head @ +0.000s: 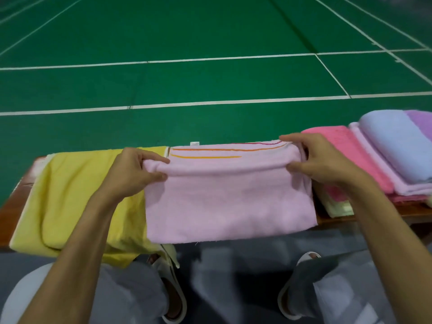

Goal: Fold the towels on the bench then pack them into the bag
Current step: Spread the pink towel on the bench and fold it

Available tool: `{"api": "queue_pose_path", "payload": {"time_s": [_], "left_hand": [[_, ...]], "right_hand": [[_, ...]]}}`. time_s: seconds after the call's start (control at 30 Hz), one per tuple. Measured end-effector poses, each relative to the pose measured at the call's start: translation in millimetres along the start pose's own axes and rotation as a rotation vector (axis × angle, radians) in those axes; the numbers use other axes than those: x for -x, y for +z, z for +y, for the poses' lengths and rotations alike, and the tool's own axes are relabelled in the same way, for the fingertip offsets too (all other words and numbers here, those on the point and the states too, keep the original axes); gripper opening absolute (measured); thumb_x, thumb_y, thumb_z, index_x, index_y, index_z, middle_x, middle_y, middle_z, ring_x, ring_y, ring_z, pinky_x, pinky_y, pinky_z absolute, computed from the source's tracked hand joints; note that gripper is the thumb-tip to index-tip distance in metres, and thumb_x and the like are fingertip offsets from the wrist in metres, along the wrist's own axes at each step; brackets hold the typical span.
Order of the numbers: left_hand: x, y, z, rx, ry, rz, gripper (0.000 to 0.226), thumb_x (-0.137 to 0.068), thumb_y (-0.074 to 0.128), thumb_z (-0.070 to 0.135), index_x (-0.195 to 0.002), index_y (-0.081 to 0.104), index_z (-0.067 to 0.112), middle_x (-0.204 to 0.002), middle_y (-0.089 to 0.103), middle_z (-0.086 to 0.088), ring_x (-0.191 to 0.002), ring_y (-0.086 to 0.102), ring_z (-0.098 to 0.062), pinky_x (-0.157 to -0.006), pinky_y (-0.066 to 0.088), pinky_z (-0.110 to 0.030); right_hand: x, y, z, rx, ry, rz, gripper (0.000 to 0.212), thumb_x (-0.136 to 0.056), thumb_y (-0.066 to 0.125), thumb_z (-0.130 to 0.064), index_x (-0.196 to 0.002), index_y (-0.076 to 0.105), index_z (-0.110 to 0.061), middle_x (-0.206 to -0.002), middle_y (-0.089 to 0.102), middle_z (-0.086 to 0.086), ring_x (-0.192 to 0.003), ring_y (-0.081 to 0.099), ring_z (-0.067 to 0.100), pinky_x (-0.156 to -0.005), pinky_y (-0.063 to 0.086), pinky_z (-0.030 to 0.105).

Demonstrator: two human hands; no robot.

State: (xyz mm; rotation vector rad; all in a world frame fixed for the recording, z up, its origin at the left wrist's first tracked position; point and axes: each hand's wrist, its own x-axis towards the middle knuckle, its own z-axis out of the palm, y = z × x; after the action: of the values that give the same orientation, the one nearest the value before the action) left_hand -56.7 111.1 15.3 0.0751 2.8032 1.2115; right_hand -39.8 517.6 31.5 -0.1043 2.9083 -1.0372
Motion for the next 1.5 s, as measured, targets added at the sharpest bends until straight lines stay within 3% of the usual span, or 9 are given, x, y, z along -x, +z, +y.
{"api": "queue_pose_path", "payload": {"time_s": [0.1,0.27,0.53,0.7,0.87,1.0,1.1,1.27,1.5], "left_hand": [[0,-1,20,-0.187,0.072,0.171,0.022,-0.070,0.092,0.015,-0.087,0.082,0.025,-0.053,0.060,0.022,-0.056,0.057,0.002,-0.055,0.037,-0.020],[-14,-2,38,-0.280,0.254,0.468,0.013,-0.077,0.085,0.022,-0.089,0.082,0.017,-0.076,0.072,-0.006,-0.066,0.058,-0.022,-0.062,0.035,-0.029],[-10,-9,51,-0.214,0.597,0.801,0.009,-0.077,0.067,-0.001,-0.085,0.064,0.001,-0.106,0.056,-0.016,-0.105,0.054,-0.037,-0.085,0.041,-0.037],[13,24,5,-0.368,0.569,0.186,0.037,-0.053,0.060,-0.009,-0.067,0.047,0.022,-0.081,0.048,0.001,-0.082,0.045,-0.027,-0.066,0.038,-0.040],[23,47,-12,-0.624,0.346,-0.330,0.025,-0.057,0.061,0.028,-0.075,0.046,0.037,-0.091,0.044,0.012,-0.091,0.041,-0.018,-0.076,0.043,-0.038],[23,43,-1,-0.633,0.235,-0.346,0.057,-0.064,0.061,0.077,-0.106,0.056,0.039,-0.112,0.045,0.012,-0.107,0.037,-0.015,-0.092,0.039,-0.035],[16,73,16,-0.346,0.324,0.008,0.070,-0.091,0.040,0.070,-0.136,0.059,0.021,-0.138,0.056,-0.002,-0.132,0.046,-0.025,-0.110,0.039,-0.043],[-3,137,18,-0.535,0.304,-0.071,0.077,-0.097,0.009,0.067,-0.165,0.011,0.031,-0.173,0.000,0.001,-0.159,-0.008,-0.024,-0.128,0.001,-0.050],[-2,143,-7,-0.660,0.241,-0.076,0.082,-0.094,0.003,0.077,-0.164,0.002,0.036,-0.171,-0.010,0.003,-0.158,-0.014,-0.023,-0.128,-0.003,-0.051]], "right_hand": [[-2,-9,-10,0.226,-0.033,-0.037,0.041,-0.079,0.070,0.002,-0.119,0.072,-0.008,-0.108,0.073,0.007,-0.099,0.065,0.024,-0.089,0.052,0.037],[-22,-17,-23,0.407,-0.076,0.169,0.016,-0.080,0.059,0.001,-0.081,0.073,-0.006,-0.073,0.065,0.017,-0.075,0.060,0.039,-0.066,0.048,0.041],[-25,-22,-25,0.210,-0.287,0.850,0.024,-0.084,0.064,-0.012,-0.101,0.080,-0.012,-0.115,0.068,0.016,-0.108,0.059,0.036,-0.089,0.040,0.030],[1,-3,-3,0.394,-0.286,0.292,0.018,-0.067,0.066,-0.002,-0.081,0.074,-0.010,-0.095,0.070,0.014,-0.094,0.059,0.038,-0.081,0.048,0.039],[23,30,-2,0.647,0.010,-0.292,0.012,-0.068,0.066,-0.012,-0.078,0.069,-0.018,-0.092,0.062,0.005,-0.095,0.055,0.025,-0.084,0.052,0.038],[14,55,-6,0.547,-0.035,-0.107,0.029,-0.086,0.058,-0.014,-0.114,0.066,-0.009,-0.131,0.058,0.016,-0.124,0.051,0.035,-0.104,0.044,0.045],[4,87,-10,0.431,-0.057,-0.035,0.061,-0.105,0.040,-0.040,-0.160,0.026,-0.017,-0.171,0.008,0.009,-0.157,0.007,0.034,-0.126,0.011,0.053],[-1,130,9,0.520,-0.060,-0.091,0.070,-0.099,0.005,-0.065,-0.162,-0.005,-0.038,-0.170,-0.015,-0.003,-0.157,-0.016,0.026,-0.125,-0.007,0.056],[4,110,44,0.524,0.094,0.023,0.075,-0.097,0.003,-0.061,-0.164,0.002,-0.027,-0.171,-0.007,0.003,-0.157,-0.012,0.026,-0.127,-0.005,0.048]]}}
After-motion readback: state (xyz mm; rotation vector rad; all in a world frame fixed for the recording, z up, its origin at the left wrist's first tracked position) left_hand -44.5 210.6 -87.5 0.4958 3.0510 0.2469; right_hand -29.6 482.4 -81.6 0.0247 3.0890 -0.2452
